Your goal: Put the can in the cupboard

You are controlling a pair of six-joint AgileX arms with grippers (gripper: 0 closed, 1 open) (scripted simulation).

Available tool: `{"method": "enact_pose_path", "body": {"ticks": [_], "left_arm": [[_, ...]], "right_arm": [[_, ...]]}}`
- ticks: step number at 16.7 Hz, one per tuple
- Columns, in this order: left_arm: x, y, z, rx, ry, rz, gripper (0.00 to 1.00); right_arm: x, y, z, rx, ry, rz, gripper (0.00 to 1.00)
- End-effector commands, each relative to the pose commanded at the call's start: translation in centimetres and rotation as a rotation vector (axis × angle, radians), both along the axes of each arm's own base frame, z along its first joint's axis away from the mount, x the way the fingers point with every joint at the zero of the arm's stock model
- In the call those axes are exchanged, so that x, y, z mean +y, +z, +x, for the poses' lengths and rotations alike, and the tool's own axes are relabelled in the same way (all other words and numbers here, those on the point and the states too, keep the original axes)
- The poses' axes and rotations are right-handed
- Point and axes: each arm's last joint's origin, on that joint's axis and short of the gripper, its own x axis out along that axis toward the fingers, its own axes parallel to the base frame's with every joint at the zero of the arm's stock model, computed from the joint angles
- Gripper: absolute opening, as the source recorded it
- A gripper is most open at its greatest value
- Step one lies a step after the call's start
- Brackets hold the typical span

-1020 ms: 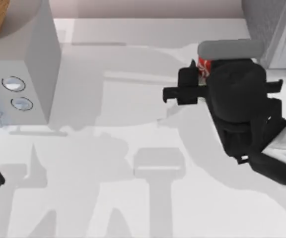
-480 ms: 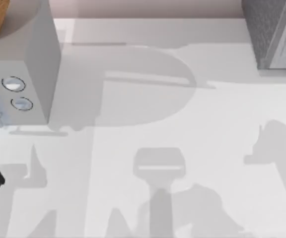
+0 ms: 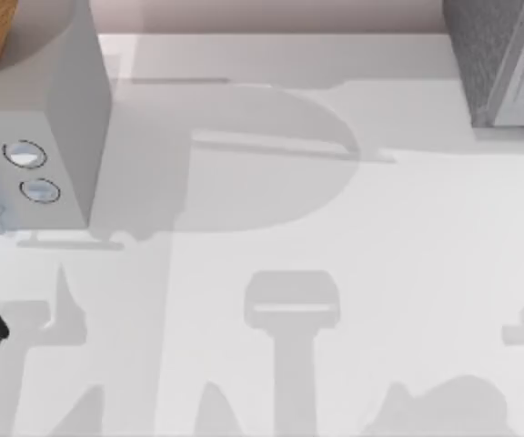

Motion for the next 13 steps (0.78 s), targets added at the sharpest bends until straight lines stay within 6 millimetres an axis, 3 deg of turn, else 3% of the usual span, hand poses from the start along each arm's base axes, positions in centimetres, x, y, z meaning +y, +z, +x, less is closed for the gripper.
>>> {"method": "enact_pose_path", "body": {"ticks": [9,13], "left_arm": [[0.0,0.0,0.0,0.000,0.000,0.000,1.00],[0.0,0.0,0.0,0.000,0.000,0.000,1.00]], "right_arm": [[-0.2,0.1,-0.2,-0.006,-0.014,-0.008,0.00],[0.0,3.8,-0.1,0.007,-0.006,-0.011,0.00]]}}
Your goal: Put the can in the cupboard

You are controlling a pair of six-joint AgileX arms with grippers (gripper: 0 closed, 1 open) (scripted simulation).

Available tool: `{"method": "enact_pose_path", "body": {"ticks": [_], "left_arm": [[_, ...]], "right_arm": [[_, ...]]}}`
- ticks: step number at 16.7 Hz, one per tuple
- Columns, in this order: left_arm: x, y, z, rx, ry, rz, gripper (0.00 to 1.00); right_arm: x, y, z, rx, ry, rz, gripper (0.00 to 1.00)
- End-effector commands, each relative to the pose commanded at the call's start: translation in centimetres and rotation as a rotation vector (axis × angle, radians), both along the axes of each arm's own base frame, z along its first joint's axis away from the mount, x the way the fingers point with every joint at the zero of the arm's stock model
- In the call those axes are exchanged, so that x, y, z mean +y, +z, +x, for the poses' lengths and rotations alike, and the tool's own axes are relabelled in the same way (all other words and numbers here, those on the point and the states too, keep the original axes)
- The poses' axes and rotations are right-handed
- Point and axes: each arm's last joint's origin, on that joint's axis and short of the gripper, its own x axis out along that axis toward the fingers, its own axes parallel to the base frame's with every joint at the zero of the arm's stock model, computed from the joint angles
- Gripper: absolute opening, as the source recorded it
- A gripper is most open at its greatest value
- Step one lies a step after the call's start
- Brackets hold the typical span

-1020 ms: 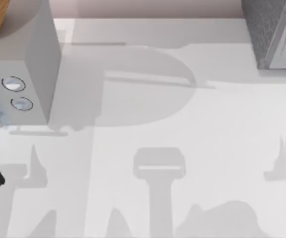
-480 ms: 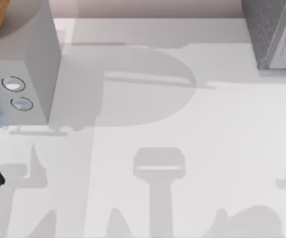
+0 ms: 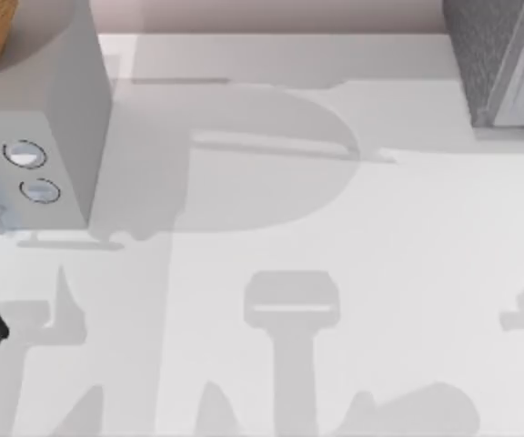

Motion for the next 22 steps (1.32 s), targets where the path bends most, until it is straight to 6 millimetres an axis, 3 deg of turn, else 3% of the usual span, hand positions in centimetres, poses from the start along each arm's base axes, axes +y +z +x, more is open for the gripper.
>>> {"method": "enact_pose_path", "body": {"ticks": [6,10,13,17,22], "left_arm": [[0.0,0.0,0.0,0.000,0.000,0.000,1.00],[0.0,0.0,0.0,0.000,0.000,0.000,1.00],[0.0,0.0,0.0,0.000,0.000,0.000,1.00],[0.0,0.0,0.0,0.000,0.000,0.000,1.00],[0.0,0.0,0.0,0.000,0.000,0.000,1.00]], "right_arm": [[0.6,12.0,2.0,-0.010,-0.006,-0.007,0.00],[1.5,20.6,5.1,-0.030,-0.012,-0.005,0.00],[2.3,25.6,8.1,-0.038,-0.013,-0.001,0.00],[3.6,29.5,12.0,-0.031,-0.011,0.003,0.00],[4.6,31.0,14.9,-0.015,-0.009,0.003,0.00]]}}
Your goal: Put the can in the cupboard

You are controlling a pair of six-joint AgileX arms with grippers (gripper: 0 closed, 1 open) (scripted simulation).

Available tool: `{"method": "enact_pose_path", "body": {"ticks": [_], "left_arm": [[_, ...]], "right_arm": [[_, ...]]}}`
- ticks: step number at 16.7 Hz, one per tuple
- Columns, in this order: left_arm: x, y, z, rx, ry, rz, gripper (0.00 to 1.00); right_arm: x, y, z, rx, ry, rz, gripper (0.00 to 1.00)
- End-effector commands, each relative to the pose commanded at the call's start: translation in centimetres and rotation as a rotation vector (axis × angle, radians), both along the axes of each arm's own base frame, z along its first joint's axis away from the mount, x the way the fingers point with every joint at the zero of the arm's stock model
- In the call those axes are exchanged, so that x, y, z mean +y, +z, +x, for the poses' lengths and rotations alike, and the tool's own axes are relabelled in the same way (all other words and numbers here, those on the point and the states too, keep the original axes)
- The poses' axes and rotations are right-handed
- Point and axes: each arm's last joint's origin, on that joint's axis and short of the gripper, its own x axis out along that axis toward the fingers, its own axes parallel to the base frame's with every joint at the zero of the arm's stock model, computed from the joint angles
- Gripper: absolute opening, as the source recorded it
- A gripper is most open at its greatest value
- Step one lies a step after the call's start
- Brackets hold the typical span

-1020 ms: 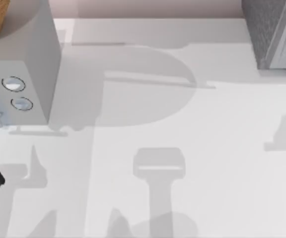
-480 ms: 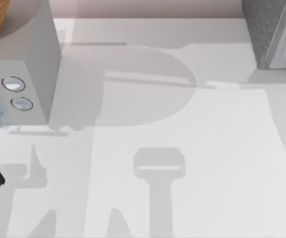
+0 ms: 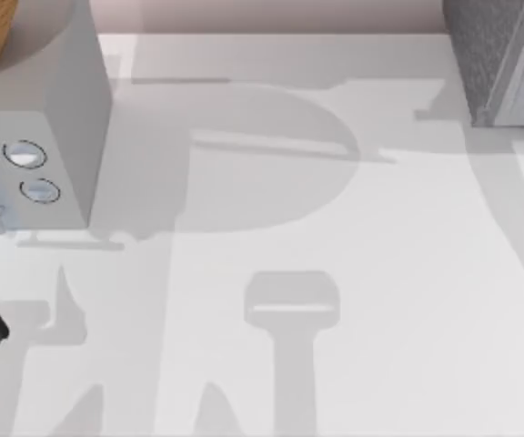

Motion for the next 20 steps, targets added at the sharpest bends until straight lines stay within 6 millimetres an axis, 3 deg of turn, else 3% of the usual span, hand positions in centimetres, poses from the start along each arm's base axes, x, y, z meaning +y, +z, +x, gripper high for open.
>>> {"method": "enact_pose_path", "body": {"ticks": [8,16,20], "left_arm": [[0.0,0.0,0.0,0.000,0.000,0.000,1.00],[0.0,0.0,0.0,0.000,0.000,0.000,1.00],[0.0,0.0,0.0,0.000,0.000,0.000,1.00]], "right_arm": [[0.0,0.2,0.7,0.005,0.000,0.000,0.00],[0.4,3.1,8.0,-0.003,-0.004,-0.004,0.00],[0.2,3.3,11.8,-0.012,-0.004,-0.001,0.00]]}}
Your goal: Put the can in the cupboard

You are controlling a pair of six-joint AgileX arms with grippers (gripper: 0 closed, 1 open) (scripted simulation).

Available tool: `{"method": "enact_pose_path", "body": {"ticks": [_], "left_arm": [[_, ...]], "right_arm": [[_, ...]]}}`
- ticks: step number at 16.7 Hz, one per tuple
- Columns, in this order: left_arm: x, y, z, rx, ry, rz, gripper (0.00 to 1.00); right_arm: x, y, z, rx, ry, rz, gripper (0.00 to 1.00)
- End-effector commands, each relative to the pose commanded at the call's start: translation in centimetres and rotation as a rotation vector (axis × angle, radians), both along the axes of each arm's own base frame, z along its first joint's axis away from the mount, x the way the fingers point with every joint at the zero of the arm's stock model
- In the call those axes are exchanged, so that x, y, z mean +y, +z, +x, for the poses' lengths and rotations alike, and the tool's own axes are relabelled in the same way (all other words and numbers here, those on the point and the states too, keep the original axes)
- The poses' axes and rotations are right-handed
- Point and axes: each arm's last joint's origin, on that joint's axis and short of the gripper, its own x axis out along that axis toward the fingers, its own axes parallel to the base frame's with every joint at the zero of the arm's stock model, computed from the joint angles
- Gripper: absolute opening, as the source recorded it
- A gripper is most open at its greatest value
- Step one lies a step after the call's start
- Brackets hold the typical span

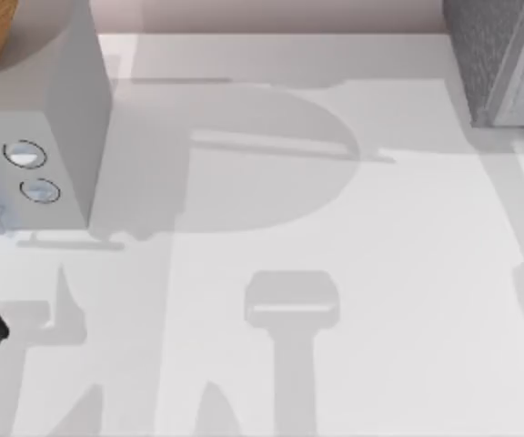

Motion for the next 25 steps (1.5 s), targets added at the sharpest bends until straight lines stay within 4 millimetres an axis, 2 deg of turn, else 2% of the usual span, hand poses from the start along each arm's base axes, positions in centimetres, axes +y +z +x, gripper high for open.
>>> {"method": "enact_pose_path", "body": {"ticks": [5,10,23,25], "left_arm": [[0.0,0.0,0.0,0.000,0.000,0.000,1.00],[0.0,0.0,0.0,0.000,0.000,0.000,1.00],[0.0,0.0,0.0,0.000,0.000,0.000,1.00],[0.0,0.0,0.0,0.000,0.000,0.000,1.00]], "right_arm": [[-0.4,-1.1,3.0,0.011,0.001,0.002,0.00],[-0.4,-1.3,3.3,0.014,0.001,0.002,0.00],[-0.4,-1.3,3.3,0.014,0.001,0.002,0.98],[-0.4,-1.3,3.3,0.014,0.001,0.002,1.00]]}}
